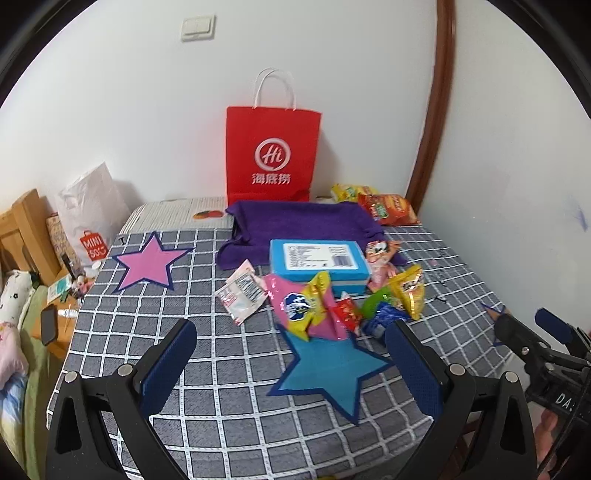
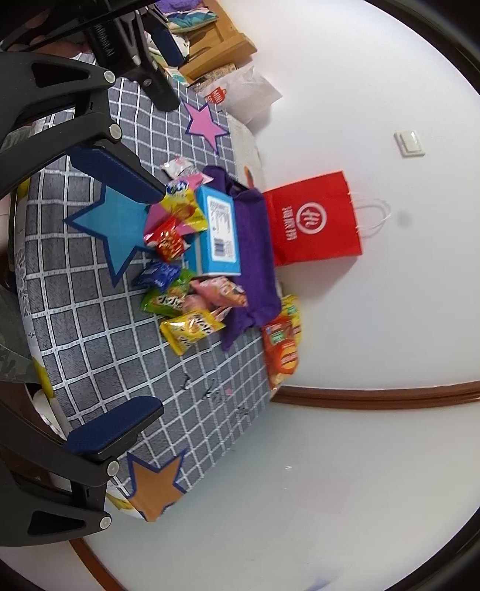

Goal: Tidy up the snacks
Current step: 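Grasp the white sachet with the left tool while the right tool grasps the yellow chip bag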

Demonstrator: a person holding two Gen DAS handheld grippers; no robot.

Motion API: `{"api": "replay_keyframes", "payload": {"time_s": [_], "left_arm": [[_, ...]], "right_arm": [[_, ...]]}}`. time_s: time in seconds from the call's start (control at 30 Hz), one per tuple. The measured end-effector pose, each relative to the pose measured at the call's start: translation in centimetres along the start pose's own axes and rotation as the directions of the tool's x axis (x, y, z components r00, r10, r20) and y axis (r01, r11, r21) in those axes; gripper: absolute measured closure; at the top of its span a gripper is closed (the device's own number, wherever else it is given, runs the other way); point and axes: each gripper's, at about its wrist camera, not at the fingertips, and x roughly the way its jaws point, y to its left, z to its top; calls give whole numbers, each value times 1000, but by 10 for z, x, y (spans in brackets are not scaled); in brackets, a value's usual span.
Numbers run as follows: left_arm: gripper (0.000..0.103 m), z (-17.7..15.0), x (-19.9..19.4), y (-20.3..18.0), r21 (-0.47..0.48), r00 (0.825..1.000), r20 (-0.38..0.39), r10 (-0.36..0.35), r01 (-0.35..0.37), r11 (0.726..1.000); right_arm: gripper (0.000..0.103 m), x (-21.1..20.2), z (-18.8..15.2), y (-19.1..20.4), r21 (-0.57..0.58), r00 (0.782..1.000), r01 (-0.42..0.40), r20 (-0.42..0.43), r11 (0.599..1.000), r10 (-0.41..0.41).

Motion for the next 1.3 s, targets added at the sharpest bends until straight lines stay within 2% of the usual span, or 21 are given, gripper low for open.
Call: {"api": "replay_keyframes", "payload": {"time_s": [0.2,0.23,0.27,0.53,0.6,0.73,0.87,1.07,1.3], "left_arm": [[1,-4,30,23,-44,999,-43,1,-3,999],[4,-5,37,27,-48,999,-52,1,-4,999],[6,-6,44,31,-53,998,-62,3,-6,999],[7,-12,87,51,-72,993,-118,19,-28,997],[7,-12,96,55,-71,991,-129,31,-40,997],[7,-12,113,64,-71,988,-141,58,-69,995],[7,-10,124,74,-92,990,-134,54,-66,994],[6,-8,141,84,-125,989,-143,38,-56,990],[6,-4,166,79,-119,982,-187,33,-56,991]], "right_arm": [[0,30,-6,-22,22,999,21,-44,1000,-20],[1,36,-7,-25,26,998,27,-51,999,-26],[3,40,-8,-28,28,998,33,-56,999,-32],[17,93,-13,-49,45,993,48,-113,998,-43],[26,107,-12,-55,60,991,61,-119,996,-53],[26,129,-5,-58,49,994,33,-110,998,-28],[26,155,1,-58,21,992,21,-126,1000,-18],[26,200,9,-67,48,981,-41,-186,998,50],[26,235,12,-66,16,971,-63,-229,998,65]]}}
